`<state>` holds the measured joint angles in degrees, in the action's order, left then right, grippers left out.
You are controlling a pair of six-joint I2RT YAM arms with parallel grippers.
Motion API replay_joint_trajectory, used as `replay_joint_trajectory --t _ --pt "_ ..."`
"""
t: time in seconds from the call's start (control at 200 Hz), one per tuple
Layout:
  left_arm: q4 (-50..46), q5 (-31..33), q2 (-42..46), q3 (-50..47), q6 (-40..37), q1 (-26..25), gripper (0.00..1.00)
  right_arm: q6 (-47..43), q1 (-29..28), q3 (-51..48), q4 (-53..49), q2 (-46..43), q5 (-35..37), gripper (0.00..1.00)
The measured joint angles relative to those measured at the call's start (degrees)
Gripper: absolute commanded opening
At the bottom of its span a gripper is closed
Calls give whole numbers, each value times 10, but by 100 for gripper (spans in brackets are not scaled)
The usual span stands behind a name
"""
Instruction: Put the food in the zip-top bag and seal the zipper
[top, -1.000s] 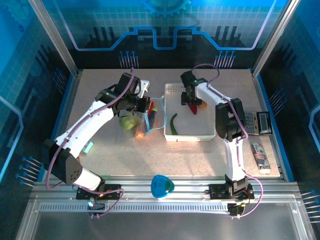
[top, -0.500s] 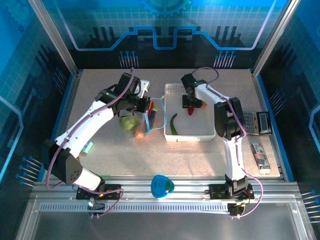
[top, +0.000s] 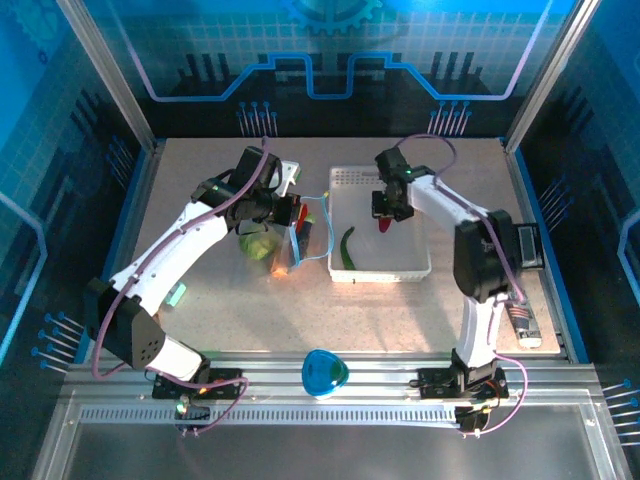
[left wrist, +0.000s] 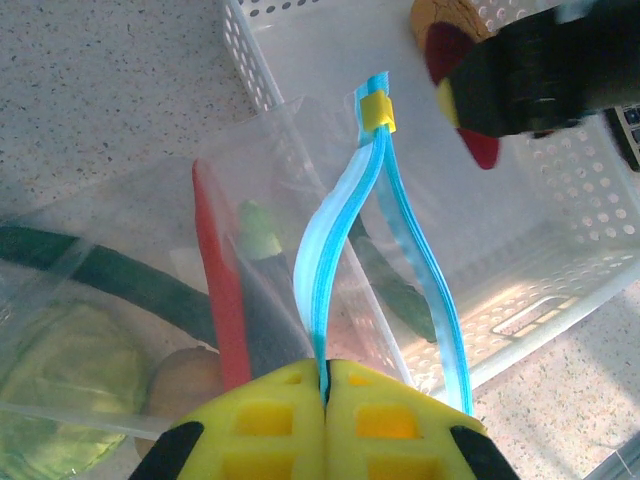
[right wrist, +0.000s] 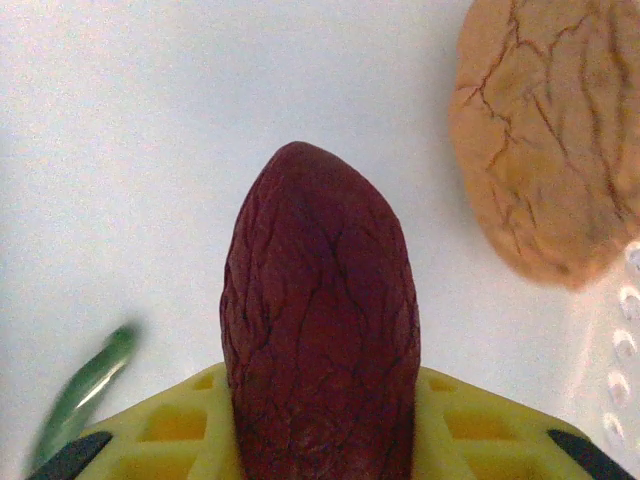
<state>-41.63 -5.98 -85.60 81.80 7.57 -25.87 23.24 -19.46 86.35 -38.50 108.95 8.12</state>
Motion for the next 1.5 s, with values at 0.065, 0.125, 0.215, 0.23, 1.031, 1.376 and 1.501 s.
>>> replay_joint_trajectory --t 0.065,0.125,0.215,0.23,1.031,1.376,1.501 --pt "0 -2 0 0 0 1 0 0 -2 -20 8 -64 -38 25" --pt "2 -5 0 0 0 2 0 -2 -5 -30 19 -119 -80 25" --pt "5 -8 -4 0 0 3 0 -2 -15 -41 27 -184 -145 25" --pt "6 -9 -5 0 0 3 0 -2 -16 -42 27 -193 -155 26" --pt "17 -28 -18 0 19 3 0 -23 -147 28 -70 -83 -336 30" --pt "21 -34 -18 0 29 3 0 13 -160 92 -58 -28 -280 44" --pt "21 -34 -18 0 29 4 0 21 -165 98 -55 -17 -267 48"
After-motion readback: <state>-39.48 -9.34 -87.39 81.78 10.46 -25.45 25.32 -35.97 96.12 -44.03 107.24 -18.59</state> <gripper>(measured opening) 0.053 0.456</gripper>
